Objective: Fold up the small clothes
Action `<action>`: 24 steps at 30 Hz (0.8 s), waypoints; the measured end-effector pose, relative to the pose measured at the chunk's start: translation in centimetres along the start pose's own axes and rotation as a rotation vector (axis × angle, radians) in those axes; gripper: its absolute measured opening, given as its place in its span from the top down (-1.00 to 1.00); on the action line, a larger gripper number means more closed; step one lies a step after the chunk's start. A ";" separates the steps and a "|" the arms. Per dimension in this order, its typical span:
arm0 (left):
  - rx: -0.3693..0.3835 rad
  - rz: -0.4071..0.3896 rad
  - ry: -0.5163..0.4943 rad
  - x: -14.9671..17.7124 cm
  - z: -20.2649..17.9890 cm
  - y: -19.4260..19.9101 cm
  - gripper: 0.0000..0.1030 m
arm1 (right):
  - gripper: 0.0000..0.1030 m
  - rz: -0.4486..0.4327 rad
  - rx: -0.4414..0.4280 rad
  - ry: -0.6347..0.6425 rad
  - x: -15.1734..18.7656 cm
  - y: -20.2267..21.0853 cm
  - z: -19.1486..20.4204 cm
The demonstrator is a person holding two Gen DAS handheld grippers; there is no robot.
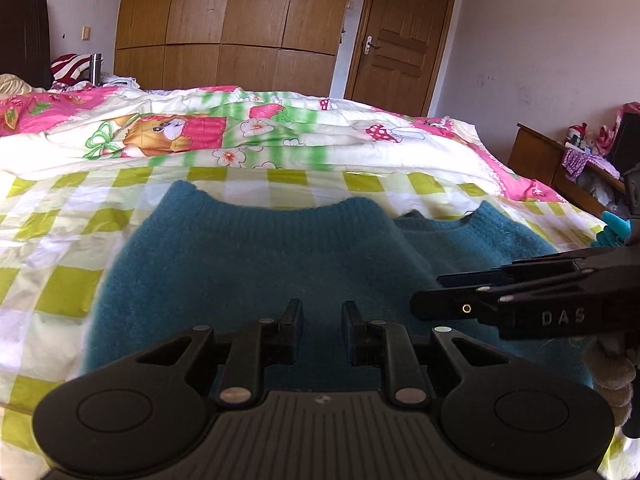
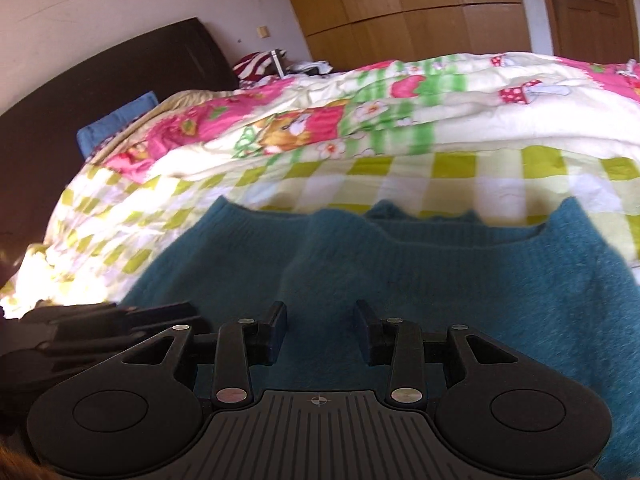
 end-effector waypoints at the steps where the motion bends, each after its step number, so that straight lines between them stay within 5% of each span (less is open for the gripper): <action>1: -0.010 0.012 0.006 0.2 0.5 -0.6 0.31 | 0.28 -0.001 0.032 0.042 0.3 -0.4 0.5; 4: -0.040 0.015 0.023 0.2 1.5 -1.8 0.30 | 0.48 0.028 0.198 0.151 0.5 -3.6 -0.6; 10: -0.067 0.006 0.014 0.3 2.5 -1.0 0.31 | 0.54 -0.005 0.193 -0.063 -2.0 -4.6 -3.4; 14: -0.145 -0.017 -0.038 -0.2 2.8 0.1 0.31 | 0.52 -0.015 0.231 -0.031 -1.9 -3.6 -3.1; 17: -0.124 -0.003 -0.004 -0.3 3.5 0.0 0.31 | 0.49 -0.104 0.241 0.040 -3.7 -1.4 -2.7; 24: -0.098 -0.024 0.020 -0.7 3.3 0.1 0.30 | 0.32 0.100 0.259 0.231 -5.5 -4.8 -5.4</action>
Point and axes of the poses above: each gripper's, at about its wrist camera, not at the fingertips, and y roughly against the way its jaws point, z to its left, x to its underside, the point moved 7 cm from there along -y, roughly the way its jaws point, and after that the axes turned 3 degrees about z, right-handed, at the moved point
